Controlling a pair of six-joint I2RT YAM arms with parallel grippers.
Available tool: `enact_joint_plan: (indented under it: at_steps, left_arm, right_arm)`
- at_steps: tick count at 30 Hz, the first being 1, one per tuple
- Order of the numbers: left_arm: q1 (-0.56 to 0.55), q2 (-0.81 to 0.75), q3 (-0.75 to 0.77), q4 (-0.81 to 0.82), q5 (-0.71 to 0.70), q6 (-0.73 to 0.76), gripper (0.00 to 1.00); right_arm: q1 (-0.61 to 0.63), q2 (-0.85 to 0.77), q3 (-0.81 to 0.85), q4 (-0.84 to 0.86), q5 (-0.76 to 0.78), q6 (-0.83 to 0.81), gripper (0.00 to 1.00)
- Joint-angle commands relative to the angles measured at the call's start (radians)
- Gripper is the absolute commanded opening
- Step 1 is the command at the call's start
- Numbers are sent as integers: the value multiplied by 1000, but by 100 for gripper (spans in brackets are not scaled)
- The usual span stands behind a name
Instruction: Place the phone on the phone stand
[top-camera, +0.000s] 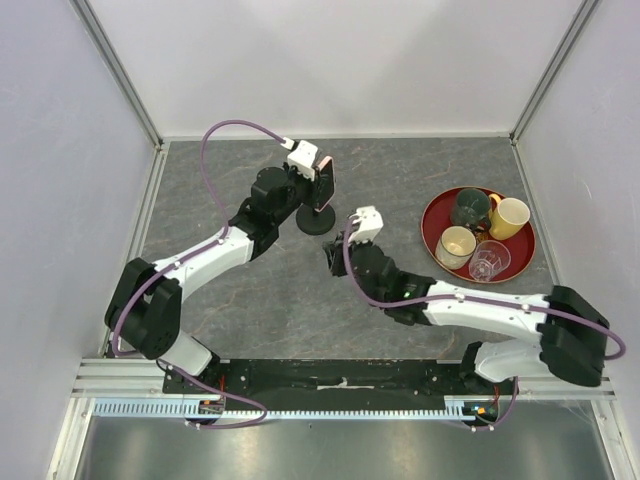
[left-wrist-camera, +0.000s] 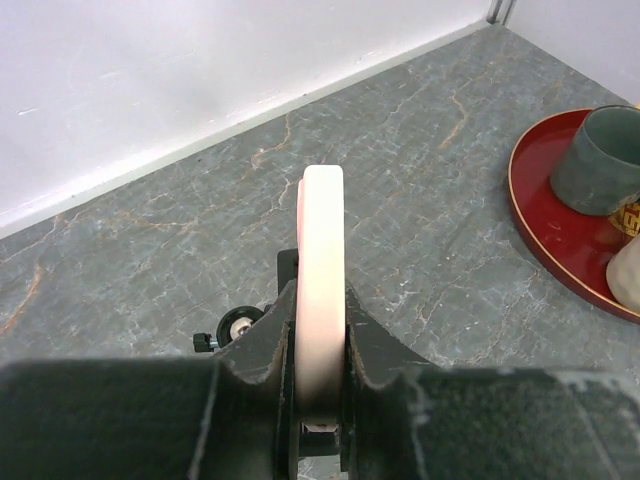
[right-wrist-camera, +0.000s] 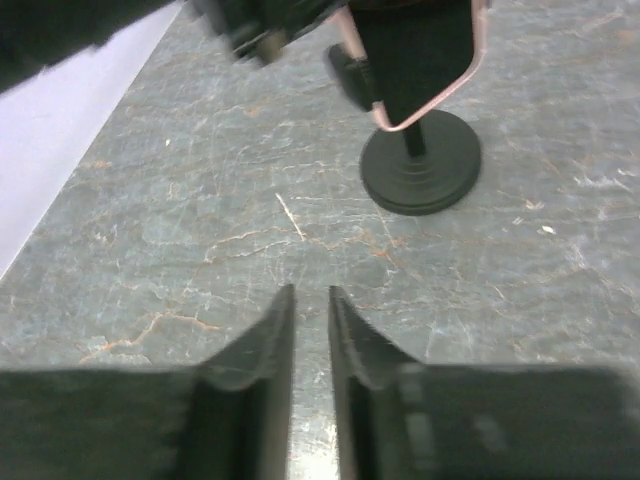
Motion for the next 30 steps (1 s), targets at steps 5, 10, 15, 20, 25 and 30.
enact_joint_plan:
  at_steps: [5, 10, 15, 20, 25, 30]
  left_arm:
    - [59, 19, -20, -284, 17, -3, 2]
    - [81, 31, 52, -364, 9, -57, 2]
    - [96, 17, 69, -393, 17, -34, 2]
    - [117, 6, 74, -445, 60, -34, 4]
    - [156, -18, 85, -490, 214, 46, 5]
    - [266, -7, 160, -649, 507, 191, 9]
  right_arm:
    - [-210, -275, 53, -422, -169, 63, 63]
    - [-327, -349, 10, -494, -248, 18, 66]
    - [-358, -355, 0, -500, -321, 0, 67]
    - [-372, -290, 31, -457, -478, -92, 77]
    - [-445, -107, 131, -373, -745, -259, 87]
    - [-520, -6, 155, -149, -1016, -428, 90]
